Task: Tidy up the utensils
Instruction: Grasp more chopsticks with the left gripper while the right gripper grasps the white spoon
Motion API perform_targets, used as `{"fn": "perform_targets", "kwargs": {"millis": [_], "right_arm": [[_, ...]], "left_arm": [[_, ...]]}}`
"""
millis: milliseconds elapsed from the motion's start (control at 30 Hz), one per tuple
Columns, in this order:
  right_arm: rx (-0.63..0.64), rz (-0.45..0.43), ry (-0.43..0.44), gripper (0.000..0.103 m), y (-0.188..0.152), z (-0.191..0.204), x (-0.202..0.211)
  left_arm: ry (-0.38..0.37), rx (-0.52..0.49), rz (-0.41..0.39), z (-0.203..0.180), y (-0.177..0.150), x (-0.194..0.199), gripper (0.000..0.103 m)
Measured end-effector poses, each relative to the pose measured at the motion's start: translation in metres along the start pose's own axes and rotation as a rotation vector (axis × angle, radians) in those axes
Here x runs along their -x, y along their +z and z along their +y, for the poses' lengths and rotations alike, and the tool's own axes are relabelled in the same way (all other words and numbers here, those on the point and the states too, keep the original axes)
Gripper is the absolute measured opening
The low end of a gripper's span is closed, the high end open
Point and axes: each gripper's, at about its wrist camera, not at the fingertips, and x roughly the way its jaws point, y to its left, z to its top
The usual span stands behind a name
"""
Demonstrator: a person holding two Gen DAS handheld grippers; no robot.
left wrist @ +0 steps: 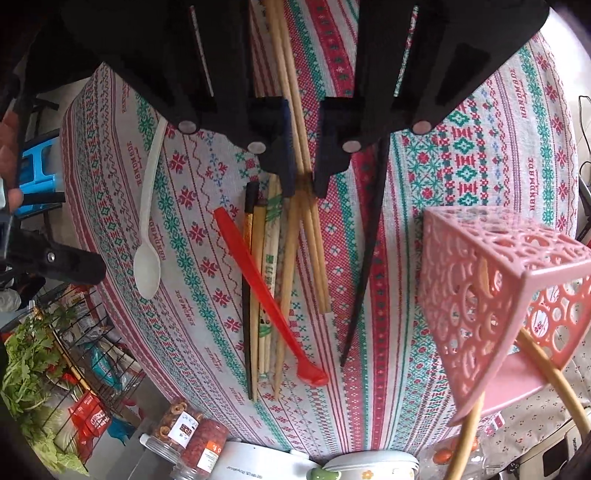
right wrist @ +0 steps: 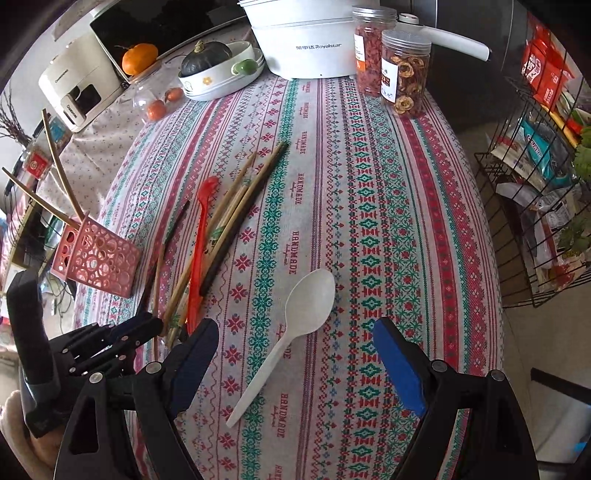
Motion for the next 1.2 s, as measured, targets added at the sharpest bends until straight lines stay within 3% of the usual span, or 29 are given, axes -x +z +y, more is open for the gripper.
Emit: {"fn": "perform_targets", "kwargs": {"millis": [233, 267, 333, 400, 567, 633, 700, 1000, 1100, 1200], "right_arm": [[-0.024, 0.02, 0.003, 0.087, 0.003, -0.005, -0.004], [-0.027, 0.022, 0.004, 0.087, 0.003, -0.006, -0.005], [-0.032, 0.027, 0.004, 0.087, 0.004, -0.006, -0.007], [-0.03, 0.03, 0.004, 0.087, 0.004, -0.006, -0.008], [-0.027, 0.038, -0.007, 0.087, 0.003, -0.006, -0.012], [-0.03, 0.045, -0.014, 0.087, 0.002, -0.007, -0.014], [-0.034, 0.053, -0.016, 0.087, 0.001, -0.008, -0.016], [-0.045, 0.055, -0.016, 0.087, 0.004, -0.011, -0.017], [-0.039, 0.061, -0.017, 0.087, 0.003, -0.009, -0.019], [-0.023, 0.074, -0.038, 0.087, 0.002, -0.008, -0.024]], "left_arm": [[0.011, -0.124, 0.078, -0.002, -0.015, 0.009, 0.012], [0.012, -0.124, 0.081, 0.0, -0.018, 0.011, 0.015], [0.009, -0.115, 0.07, 0.003, -0.016, 0.014, 0.031], [0.015, -0.119, 0.057, 0.005, -0.011, 0.015, 0.035], [0.043, -0.102, 0.029, 0.006, 0.002, 0.008, 0.035], [0.055, -0.083, 0.026, 0.006, 0.007, 0.004, 0.025], [0.06, -0.074, 0.042, 0.004, 0.01, 0.0, 0.02], [0.029, -0.128, 0.161, -0.008, 0.003, -0.008, 0.02], [0.056, -0.14, 0.146, -0.011, 0.005, -0.01, 0.019], [0.072, -0.135, 0.137, -0.01, 0.009, -0.012, 0.011]]}}
